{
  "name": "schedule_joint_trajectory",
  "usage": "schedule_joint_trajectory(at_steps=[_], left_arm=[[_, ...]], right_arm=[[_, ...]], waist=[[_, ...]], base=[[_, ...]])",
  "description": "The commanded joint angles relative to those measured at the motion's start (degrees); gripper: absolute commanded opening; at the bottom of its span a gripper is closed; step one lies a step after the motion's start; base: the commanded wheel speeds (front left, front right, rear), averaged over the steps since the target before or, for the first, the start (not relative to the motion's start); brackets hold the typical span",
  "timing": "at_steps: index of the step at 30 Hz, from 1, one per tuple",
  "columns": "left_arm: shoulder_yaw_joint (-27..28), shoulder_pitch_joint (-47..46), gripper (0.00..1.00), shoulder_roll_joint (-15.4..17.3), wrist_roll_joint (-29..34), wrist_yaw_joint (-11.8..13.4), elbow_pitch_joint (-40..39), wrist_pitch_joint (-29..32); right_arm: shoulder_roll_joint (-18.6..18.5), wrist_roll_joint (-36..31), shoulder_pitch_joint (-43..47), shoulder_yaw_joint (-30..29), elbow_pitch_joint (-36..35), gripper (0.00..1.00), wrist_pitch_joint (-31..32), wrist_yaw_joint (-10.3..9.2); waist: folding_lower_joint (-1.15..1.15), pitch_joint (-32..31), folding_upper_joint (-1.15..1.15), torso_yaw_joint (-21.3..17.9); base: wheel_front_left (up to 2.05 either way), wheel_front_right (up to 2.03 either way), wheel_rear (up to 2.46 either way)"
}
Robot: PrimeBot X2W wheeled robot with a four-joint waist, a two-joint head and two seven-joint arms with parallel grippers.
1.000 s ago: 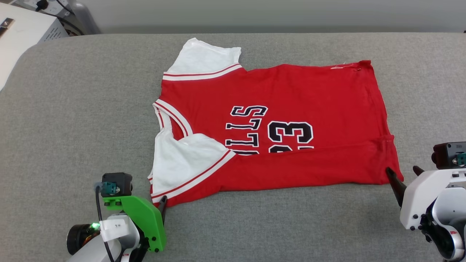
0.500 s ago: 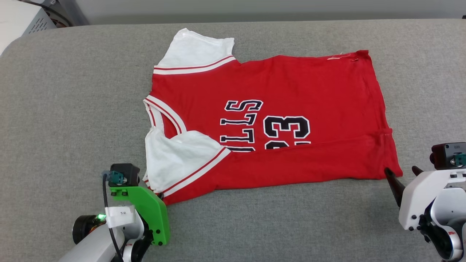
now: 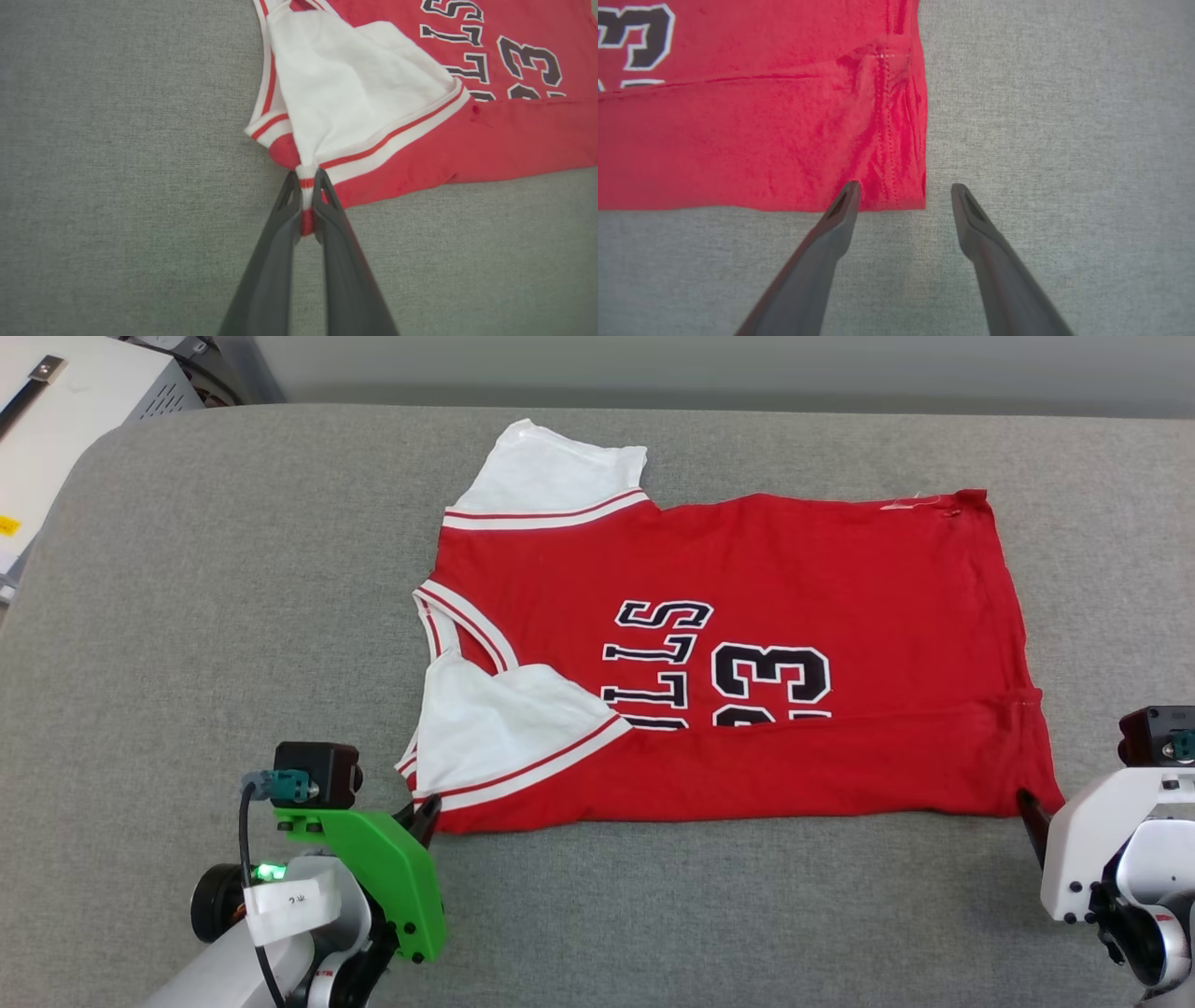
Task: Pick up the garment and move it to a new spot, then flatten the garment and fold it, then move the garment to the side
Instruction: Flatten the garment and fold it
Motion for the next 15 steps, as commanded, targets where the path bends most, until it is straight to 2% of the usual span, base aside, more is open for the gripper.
schedule_joint_trajectory(at_steps=[1,5,13,14,15], left_arm=[[-0.09,-0.22,0.00,0.42,1.16,0.48,-1.10,0.42],[-0.46,-0.47,0.00,0.85,1.75,1.02,-3.35,0.99],[-1.12,-0.69,0.00,1.87,2.33,1.49,-4.88,2.29],[-1.14,-0.71,0.00,1.97,2.38,1.54,-4.92,2.37],[-1.16,-0.73,0.00,2.03,2.42,1.58,-4.90,2.41]], right_arm=[[0.12,-0.94,-1.28,-0.54,1.19,1.00,0.01,-0.04],[0.89,-2.57,-2.95,-1.70,4.95,1.00,-0.11,-0.04],[1.27,-1.75,-4.39,-0.85,10.20,1.00,-0.32,-0.04],[1.40,-1.61,-4.29,-0.67,10.86,0.49,0.02,-0.04],[1.50,-1.52,-4.16,-0.47,11.29,0.35,0.29,-0.04]], waist=[[0.00,0.48,0.00,0.43],[0.00,1.14,0.00,0.89],[0.00,2.21,0.00,1.15],[0.00,2.25,0.00,1.17],[0.00,2.20,0.00,1.19]], base=[[0.00,0.00,0.00],[0.00,0.00,0.00],[0.00,0.00,0.00],[0.00,0.00,0.00],[0.00,0.00,0.00]])
